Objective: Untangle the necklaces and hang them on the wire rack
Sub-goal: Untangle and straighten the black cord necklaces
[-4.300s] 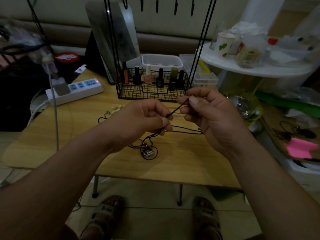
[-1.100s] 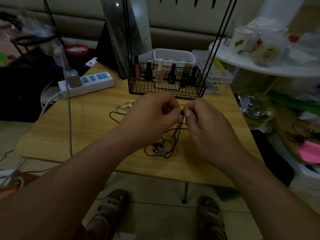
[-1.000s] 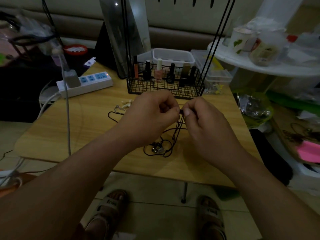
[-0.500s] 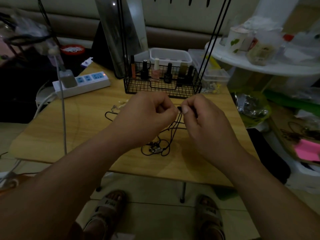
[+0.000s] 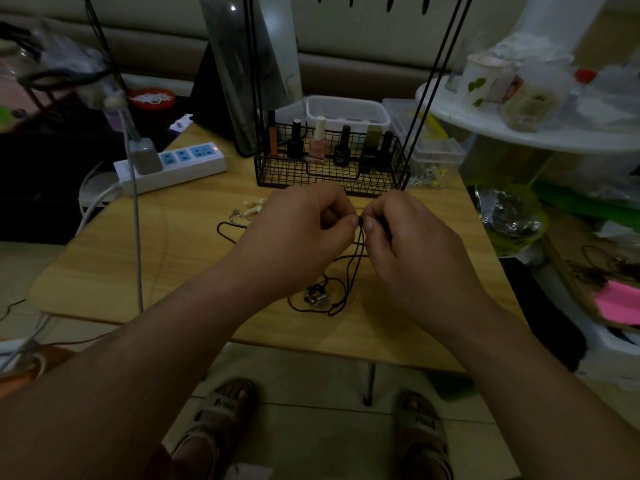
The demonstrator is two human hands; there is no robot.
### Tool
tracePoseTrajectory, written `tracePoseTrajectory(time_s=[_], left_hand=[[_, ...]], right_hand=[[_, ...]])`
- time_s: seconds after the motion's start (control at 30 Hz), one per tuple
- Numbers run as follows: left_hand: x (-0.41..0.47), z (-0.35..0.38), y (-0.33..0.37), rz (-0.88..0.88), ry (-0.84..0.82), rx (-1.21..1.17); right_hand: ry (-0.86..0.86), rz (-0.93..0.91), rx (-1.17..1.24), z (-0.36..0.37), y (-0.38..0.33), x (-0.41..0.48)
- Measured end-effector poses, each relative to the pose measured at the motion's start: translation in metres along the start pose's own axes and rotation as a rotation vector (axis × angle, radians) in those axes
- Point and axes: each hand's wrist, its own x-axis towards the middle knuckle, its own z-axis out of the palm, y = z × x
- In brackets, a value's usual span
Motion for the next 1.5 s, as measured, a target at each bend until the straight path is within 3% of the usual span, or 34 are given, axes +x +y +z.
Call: tracePoseTrajectory(time_s=[0.4, 1.17, 1.33, 1.5], left_hand=[[0.005, -0.001, -0.005, 0.026, -0.003, -0.065], [0.003, -0.001, -0.006, 0.164, -0.051, 0.126], [0.004, -0.003, -0.004, 0.114, -0.101, -0.004], [0.009, -0.009, -0.002, -0.027, -0.111, -0.25]], right_hand=[[0.008, 0.005, 0.102, -0.003, 0.002, 0.0], [-0.047, -0.083, 0.102, -0.012, 0.008, -0.001], [-0.06, -0.051, 0.227, -0.015, 0.006, -0.001], [-0.019, 0.156, 0.526, -0.018, 0.003, 0.001]])
